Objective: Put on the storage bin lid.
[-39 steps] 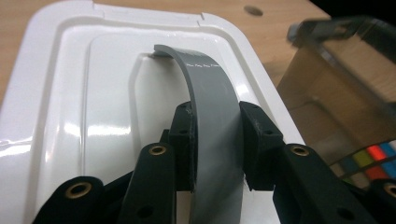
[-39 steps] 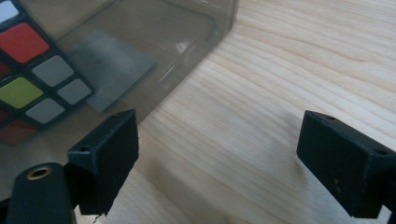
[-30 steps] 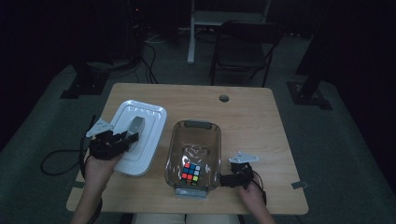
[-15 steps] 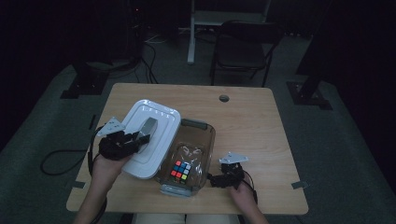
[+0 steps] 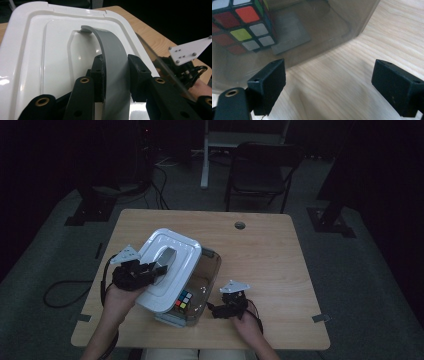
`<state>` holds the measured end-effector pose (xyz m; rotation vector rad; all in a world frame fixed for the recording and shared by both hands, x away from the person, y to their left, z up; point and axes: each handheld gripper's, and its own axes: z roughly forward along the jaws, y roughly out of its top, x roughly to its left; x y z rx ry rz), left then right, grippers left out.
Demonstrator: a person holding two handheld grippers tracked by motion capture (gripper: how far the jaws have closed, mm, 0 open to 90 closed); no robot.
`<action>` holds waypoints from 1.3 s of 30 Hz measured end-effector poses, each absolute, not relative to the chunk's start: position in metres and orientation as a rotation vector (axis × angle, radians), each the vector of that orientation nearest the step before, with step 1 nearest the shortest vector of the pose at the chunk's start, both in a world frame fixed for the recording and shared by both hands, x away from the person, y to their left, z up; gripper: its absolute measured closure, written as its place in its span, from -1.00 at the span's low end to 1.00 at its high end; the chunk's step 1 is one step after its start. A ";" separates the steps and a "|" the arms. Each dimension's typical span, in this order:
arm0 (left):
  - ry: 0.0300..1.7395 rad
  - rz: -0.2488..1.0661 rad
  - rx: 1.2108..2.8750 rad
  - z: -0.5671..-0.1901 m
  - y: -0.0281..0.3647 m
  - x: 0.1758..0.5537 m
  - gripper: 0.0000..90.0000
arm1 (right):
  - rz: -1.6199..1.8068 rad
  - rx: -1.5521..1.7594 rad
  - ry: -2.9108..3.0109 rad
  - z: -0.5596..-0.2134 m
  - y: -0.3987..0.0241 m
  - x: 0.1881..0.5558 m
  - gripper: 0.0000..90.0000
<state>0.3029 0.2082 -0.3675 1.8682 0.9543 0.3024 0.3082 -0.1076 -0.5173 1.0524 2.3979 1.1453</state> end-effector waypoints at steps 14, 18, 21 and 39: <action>1.001 0.291 1.884 -0.378 0.207 0.313 0.56 | 1.185 0.982 2.402 -0.514 -0.059 0.324 -0.73; 1.008 0.276 1.898 -0.381 0.204 0.316 0.56 | 1.166 1.008 2.381 -0.515 -0.070 0.323 -0.73; 1.013 0.250 1.899 -0.385 0.202 0.319 0.56 | 1.154 1.055 2.354 -0.515 -0.084 0.326 -0.73; 1.030 0.213 1.916 -0.394 0.188 0.323 0.55 | 1.178 1.221 2.237 -0.509 -0.131 0.337 -0.73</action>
